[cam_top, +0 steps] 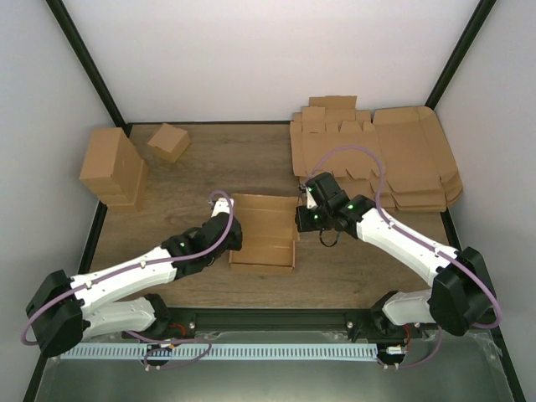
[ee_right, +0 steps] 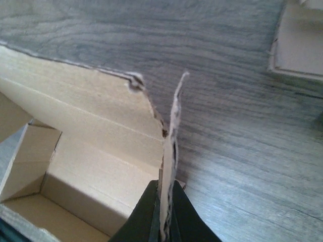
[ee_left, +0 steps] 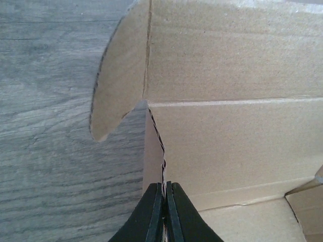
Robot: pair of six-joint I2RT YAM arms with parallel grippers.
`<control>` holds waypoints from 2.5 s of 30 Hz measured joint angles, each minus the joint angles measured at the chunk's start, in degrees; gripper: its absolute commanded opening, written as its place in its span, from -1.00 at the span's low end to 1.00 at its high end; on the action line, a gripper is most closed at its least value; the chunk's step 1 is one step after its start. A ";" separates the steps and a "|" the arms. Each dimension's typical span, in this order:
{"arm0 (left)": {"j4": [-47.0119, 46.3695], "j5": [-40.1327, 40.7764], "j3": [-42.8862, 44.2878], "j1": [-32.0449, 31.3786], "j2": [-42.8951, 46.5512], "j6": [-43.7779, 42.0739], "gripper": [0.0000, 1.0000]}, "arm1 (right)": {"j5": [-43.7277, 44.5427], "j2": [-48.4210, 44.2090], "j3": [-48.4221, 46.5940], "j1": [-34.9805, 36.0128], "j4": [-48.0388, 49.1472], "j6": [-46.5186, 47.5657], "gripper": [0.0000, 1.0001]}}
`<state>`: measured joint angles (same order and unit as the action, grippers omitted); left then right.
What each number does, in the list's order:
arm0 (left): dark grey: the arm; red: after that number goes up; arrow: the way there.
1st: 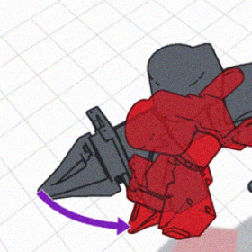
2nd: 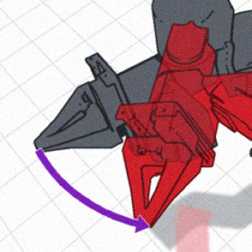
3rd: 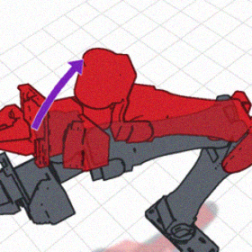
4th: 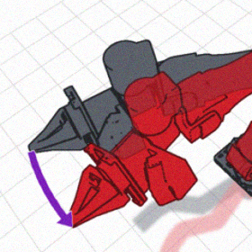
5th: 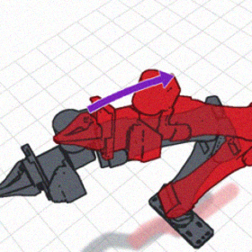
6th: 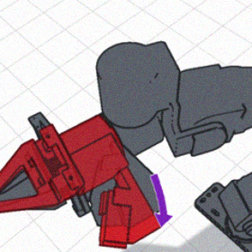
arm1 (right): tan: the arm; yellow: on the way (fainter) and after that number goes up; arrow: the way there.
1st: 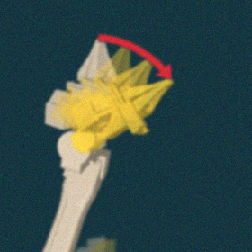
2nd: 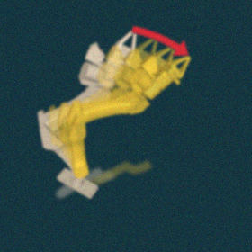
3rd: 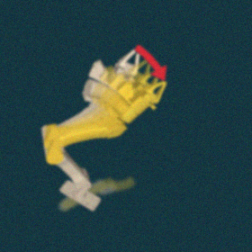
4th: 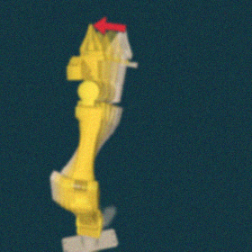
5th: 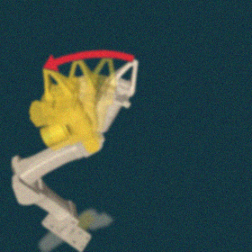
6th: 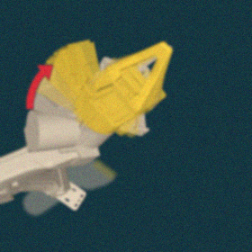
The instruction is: Fold the paper box
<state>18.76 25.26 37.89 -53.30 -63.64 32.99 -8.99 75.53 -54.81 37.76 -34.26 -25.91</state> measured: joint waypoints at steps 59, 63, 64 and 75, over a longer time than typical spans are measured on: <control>16.92 -10.99 18.64 0.74 -7.32 -4.63 1.00 | 14.86 -4.63 20.72 1.81 31.10 -0.50 -0.99; 20.15 -15.80 21.44 2.97 -7.45 -12.24 1.00 | 12.85 -4.63 20.83 1.81 31.87 2.93 -0.99; 20.87 -17.05 22.27 3.89 -7.61 -14.16 1.00 | 12.39 -4.63 20.83 1.81 32.06 3.65 -0.99; 21.20 -28.30 28.35 8.28 -17.59 -30.05 0.70 | 9.75 -4.68 20.94 1.84 33.94 7.98 -0.99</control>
<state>39.97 -3.05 66.24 -45.01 -81.23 2.94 0.75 70.85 -33.87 39.59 -0.32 -17.93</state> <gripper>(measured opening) 0.935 0.023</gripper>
